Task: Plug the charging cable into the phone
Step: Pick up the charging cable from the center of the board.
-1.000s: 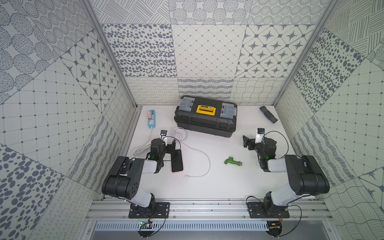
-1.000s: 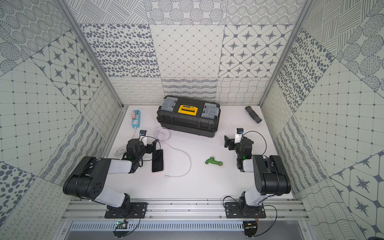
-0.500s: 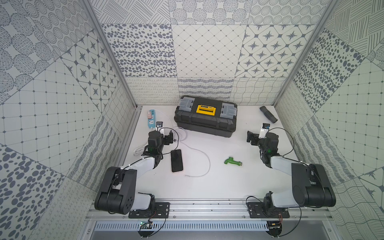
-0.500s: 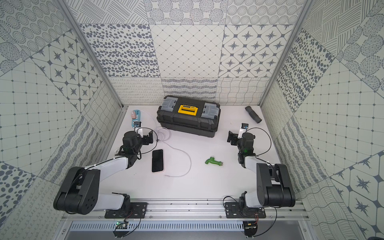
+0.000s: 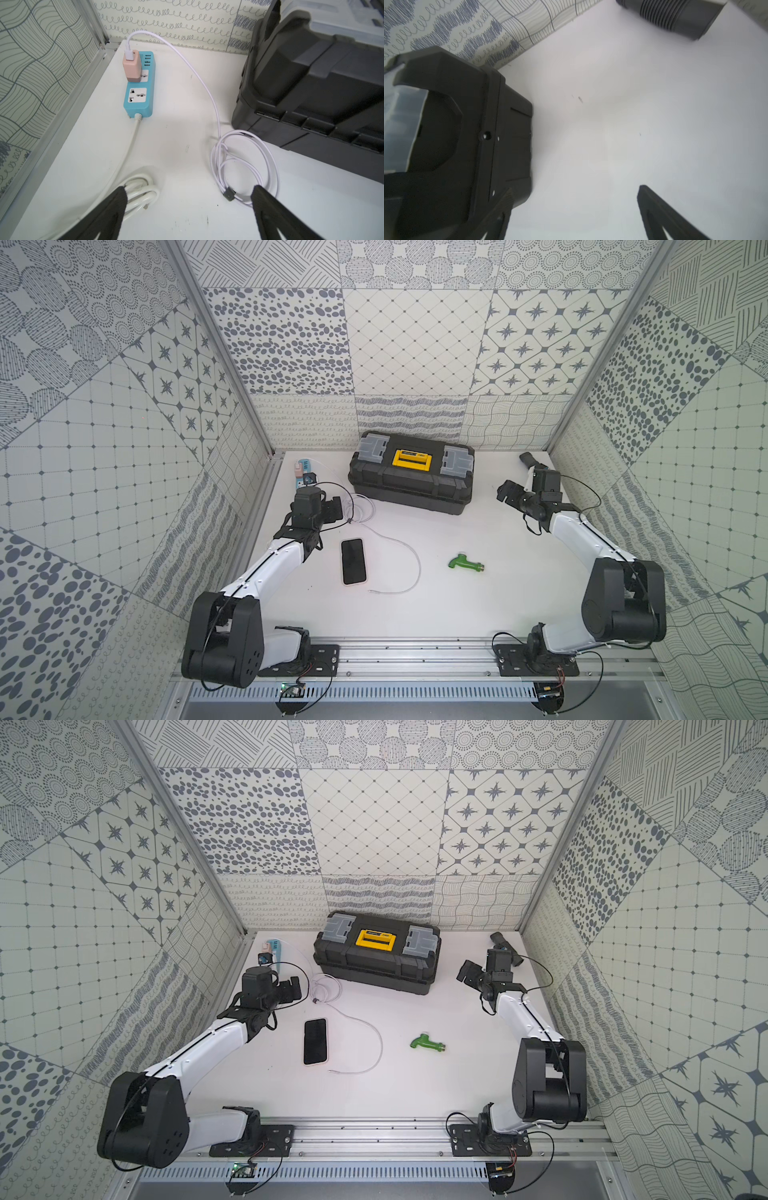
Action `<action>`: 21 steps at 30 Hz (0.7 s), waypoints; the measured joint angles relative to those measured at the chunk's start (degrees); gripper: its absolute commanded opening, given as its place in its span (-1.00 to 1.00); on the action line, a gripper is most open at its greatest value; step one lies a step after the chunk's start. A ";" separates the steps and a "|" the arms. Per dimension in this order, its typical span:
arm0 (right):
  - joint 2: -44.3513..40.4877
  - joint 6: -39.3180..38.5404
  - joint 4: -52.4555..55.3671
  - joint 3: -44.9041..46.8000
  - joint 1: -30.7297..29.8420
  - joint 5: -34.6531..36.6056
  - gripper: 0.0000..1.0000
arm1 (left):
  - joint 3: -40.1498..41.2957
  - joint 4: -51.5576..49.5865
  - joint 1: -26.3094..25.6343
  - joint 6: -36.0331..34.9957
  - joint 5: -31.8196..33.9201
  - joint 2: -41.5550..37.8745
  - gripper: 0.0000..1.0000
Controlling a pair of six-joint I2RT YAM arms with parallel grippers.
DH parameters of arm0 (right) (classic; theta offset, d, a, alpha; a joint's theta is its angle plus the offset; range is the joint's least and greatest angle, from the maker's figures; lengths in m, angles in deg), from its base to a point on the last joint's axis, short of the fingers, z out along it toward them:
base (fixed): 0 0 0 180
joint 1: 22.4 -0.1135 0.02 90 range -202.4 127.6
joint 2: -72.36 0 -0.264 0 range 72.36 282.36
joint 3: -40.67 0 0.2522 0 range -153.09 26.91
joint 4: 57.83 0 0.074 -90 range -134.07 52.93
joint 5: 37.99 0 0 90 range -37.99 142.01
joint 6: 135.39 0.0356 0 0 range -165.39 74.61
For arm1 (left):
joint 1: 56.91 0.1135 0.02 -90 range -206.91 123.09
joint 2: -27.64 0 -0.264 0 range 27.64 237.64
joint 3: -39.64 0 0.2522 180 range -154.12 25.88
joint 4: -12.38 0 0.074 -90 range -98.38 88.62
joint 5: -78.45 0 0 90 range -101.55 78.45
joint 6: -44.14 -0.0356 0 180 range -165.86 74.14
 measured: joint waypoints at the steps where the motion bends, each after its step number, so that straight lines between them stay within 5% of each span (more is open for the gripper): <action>1: 0.09 1.11 0.98 0.00 0.07 -0.94 0.93 | -1.18 -1.81 0.00 0.81 0.00 0.20 0.93; 10: 0.33 11.21 3.04 0.90 2.58 -12.28 0.93 | -12.22 -19.23 0.00 6.67 -2.84 4.98 0.94; 21: 3.52 3.45 16.74 -12.15 -6.05 -10.86 0.93 | -17.29 -33.20 -0.26 9.01 -8.22 6.62 0.93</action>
